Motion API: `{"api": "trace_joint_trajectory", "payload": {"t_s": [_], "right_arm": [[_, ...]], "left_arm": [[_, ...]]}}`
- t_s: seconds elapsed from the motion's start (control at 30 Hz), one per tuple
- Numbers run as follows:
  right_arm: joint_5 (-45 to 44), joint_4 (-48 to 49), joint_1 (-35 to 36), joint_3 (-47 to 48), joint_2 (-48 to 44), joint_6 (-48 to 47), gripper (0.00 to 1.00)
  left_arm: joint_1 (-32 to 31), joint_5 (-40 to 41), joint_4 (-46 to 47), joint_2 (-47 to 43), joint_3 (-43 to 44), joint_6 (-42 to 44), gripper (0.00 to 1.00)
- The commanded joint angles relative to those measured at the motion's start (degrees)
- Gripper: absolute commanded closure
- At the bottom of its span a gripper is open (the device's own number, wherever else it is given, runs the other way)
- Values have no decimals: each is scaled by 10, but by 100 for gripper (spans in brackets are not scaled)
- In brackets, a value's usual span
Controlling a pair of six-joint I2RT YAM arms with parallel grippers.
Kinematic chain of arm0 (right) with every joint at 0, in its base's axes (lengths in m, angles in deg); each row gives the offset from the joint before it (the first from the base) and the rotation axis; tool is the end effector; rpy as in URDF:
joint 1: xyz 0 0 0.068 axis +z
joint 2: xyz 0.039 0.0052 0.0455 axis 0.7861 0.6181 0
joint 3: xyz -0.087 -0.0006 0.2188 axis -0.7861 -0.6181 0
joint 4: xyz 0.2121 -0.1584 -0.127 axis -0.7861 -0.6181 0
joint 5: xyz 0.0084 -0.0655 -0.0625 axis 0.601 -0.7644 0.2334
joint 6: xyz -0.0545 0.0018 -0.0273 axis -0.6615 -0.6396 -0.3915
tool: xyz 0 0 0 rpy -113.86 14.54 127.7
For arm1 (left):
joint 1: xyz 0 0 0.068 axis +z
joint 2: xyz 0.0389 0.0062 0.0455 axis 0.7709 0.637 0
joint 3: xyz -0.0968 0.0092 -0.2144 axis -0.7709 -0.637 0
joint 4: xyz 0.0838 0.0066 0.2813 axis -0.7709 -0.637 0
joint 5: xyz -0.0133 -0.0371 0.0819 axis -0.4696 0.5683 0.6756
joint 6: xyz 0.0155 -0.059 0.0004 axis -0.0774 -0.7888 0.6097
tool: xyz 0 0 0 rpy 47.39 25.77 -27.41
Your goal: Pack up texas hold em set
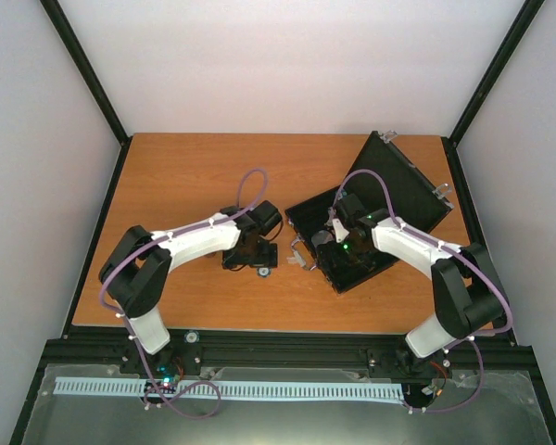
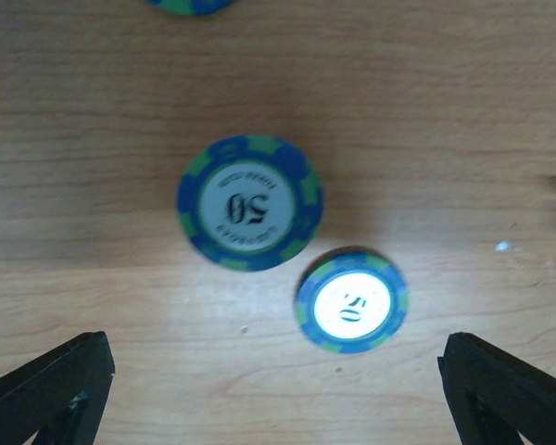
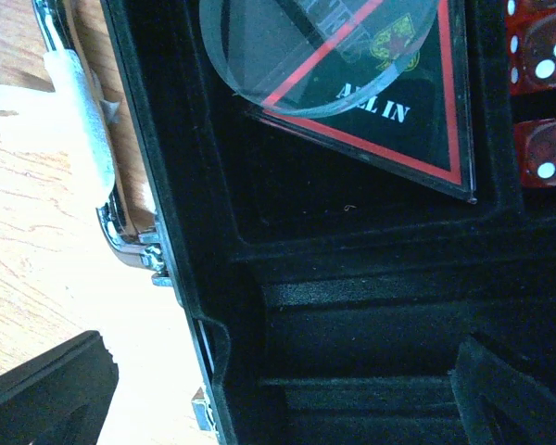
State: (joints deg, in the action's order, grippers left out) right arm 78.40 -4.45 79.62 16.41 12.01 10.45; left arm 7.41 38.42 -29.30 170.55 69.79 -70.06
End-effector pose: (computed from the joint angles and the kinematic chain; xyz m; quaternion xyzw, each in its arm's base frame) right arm 0.2659 0.1511 0.1163 -0.1515 0.9759 0.1381 0.0742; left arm 0.2475 -0.2263 0.1179 -0.0183 0.9971 -0.0186 0.0722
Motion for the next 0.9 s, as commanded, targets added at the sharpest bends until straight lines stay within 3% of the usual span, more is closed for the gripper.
{"api": "trace_joint_trajectory", "payload": {"t_s": [0.0,0.23,0.5,0.67,0.87], "right_arm": [[-16,6,-2,11,7,-7,0],[-18,6,-8,4,7,-12,0],[-13,16,-12,-15,8,-16,0],[-10,22,-13,-22,12,-16,0],[-5,27,-14,-32,5,-17,0]], "left_arm": [[-12,-19,19,31,47,-34,0],[-16,-51,65,61,19,-85,0],[-19,-52,66,89,19,-86,2],[-20,-56,70,112,21,-86,13],[-22,-59,76,116,0,-90,18]]}}
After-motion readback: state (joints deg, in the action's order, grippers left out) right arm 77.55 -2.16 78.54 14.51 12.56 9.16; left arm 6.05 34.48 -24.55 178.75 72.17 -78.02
